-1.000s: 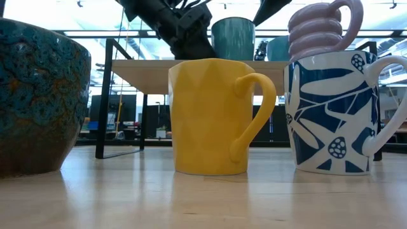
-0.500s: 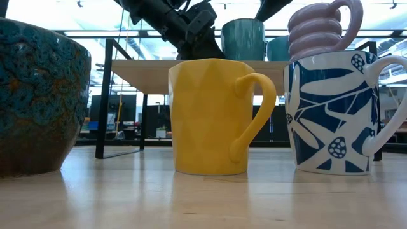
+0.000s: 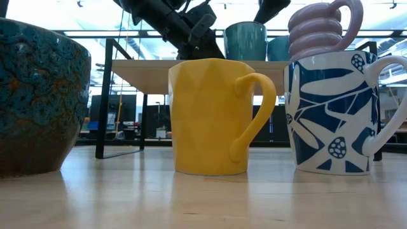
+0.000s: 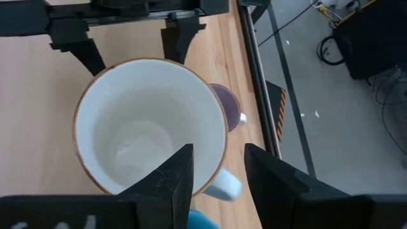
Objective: Place coffee mugs
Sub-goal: Put the dark green cup on the shelf
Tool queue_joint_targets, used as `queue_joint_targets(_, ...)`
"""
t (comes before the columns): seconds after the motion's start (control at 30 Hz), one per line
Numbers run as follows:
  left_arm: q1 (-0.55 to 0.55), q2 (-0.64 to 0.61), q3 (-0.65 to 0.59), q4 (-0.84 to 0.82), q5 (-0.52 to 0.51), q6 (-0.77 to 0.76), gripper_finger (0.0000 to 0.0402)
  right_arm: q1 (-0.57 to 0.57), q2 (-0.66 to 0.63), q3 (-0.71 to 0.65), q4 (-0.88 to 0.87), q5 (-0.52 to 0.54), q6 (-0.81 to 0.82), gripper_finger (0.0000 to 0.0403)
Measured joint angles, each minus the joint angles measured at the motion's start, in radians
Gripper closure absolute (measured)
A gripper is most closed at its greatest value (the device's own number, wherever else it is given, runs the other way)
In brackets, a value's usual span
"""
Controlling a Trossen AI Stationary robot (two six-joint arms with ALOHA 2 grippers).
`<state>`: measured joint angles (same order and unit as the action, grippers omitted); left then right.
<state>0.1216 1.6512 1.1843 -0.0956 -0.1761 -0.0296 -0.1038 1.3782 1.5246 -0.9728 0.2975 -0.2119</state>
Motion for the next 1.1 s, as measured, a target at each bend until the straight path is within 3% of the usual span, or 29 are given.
queue_joint_targets(0.1,0.002,-0.006,0.000,-0.011,0.026,0.012,0.0114,-0.003,0.000,0.000,-0.002,0.005,0.005,0.0257)
queue_joint_targets(0.3,-0.002,-0.010,0.000,-0.011,0.187,-0.007,0.0114,0.019,-0.044,0.000,-0.007,0.000,0.011,0.0257)
queue_joint_targets(0.7,-0.026,-0.010,0.000,0.003,0.070,-0.004,0.0114,0.043,-0.105,0.000,-0.010,-0.077,0.056,0.0257)
queue_joint_targets(0.83,-0.016,-0.015,0.000,-0.006,0.069,0.039,0.0114,0.021,-0.105,-0.016,-0.025,-0.014,0.051,0.0257)
queue_joint_targets(1.0,0.014,-0.016,0.000,-0.015,0.159,0.040,0.0113,-0.062,-0.105,-0.018,-0.078,-0.014,0.043,0.0257)
queue_joint_targets(1.1,0.025,-0.016,0.000,-0.015,0.201,0.041,0.0113,-0.134,-0.105,-0.018,-0.095,-0.076,0.023,0.0257)
